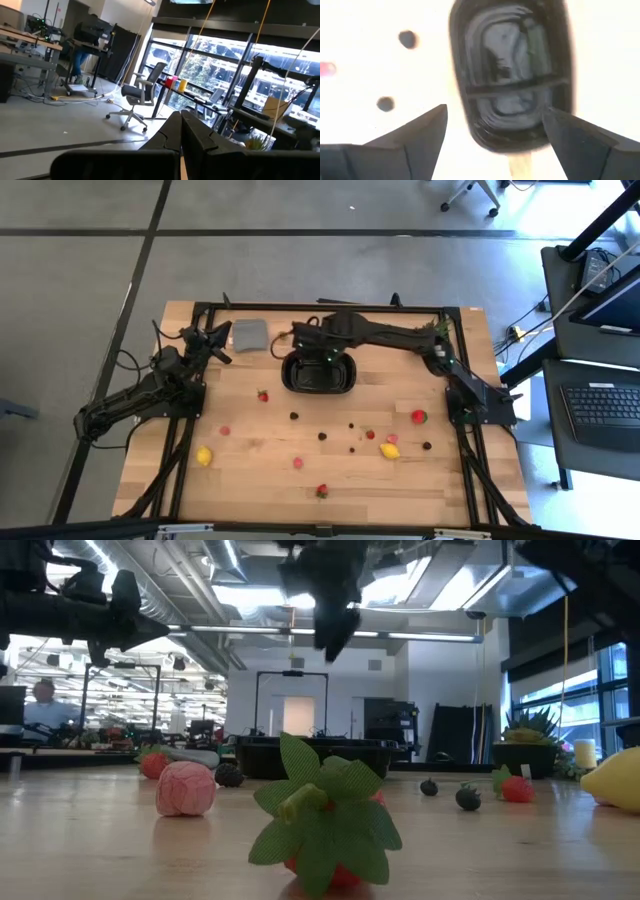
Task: Pick and placing Produce into tupperware
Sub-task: Put the right blueberry into the black container
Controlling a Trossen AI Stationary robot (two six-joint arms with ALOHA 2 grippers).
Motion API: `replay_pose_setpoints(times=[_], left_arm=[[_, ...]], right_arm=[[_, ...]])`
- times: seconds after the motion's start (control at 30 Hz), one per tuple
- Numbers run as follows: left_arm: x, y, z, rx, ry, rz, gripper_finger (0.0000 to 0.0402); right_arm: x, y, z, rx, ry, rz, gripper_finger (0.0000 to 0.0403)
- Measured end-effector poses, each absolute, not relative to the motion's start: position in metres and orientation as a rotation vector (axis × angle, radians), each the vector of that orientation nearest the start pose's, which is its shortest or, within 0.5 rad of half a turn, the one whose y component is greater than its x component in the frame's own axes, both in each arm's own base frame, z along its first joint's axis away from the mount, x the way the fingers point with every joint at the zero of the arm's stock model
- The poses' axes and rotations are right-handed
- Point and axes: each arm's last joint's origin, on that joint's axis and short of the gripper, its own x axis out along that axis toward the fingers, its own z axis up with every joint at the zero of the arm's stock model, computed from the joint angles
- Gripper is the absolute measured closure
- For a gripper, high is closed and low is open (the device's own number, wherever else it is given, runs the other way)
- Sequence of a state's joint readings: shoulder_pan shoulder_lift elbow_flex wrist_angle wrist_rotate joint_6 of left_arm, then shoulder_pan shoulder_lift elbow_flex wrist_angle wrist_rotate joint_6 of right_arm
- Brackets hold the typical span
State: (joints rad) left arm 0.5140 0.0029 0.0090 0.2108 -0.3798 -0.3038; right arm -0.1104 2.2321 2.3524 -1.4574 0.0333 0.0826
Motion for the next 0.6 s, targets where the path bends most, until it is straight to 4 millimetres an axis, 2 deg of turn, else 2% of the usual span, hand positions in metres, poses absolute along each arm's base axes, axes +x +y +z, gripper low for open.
replay_pose_setpoints(times=[0.13, 0.27, 0.47, 0.6], left_arm=[[0.076, 0.055, 0.186, -0.268, -0.356, 0.848, 0.0401], [0.076, 0.055, 0.186, -0.268, -0.356, 0.848, 0.0401], [0.076, 0.055, 0.186, -0.269, -0.356, 0.848, 0.0401], [0.076, 0.055, 0.186, -0.269, -0.352, 0.849, 0.0401]], right_arm=[[0.421, -0.025, 0.334, 0.029, 1.3, -0.206, 0.0075], [0.404, -0.007, 0.343, 0.011, 1.307, -0.196, 0.0075], [0.374, 0.003, 0.327, 0.058, 1.357, -0.244, 0.0075], [0.356, 0.011, 0.311, 0.103, 1.302, -0.258, 0.0075]])
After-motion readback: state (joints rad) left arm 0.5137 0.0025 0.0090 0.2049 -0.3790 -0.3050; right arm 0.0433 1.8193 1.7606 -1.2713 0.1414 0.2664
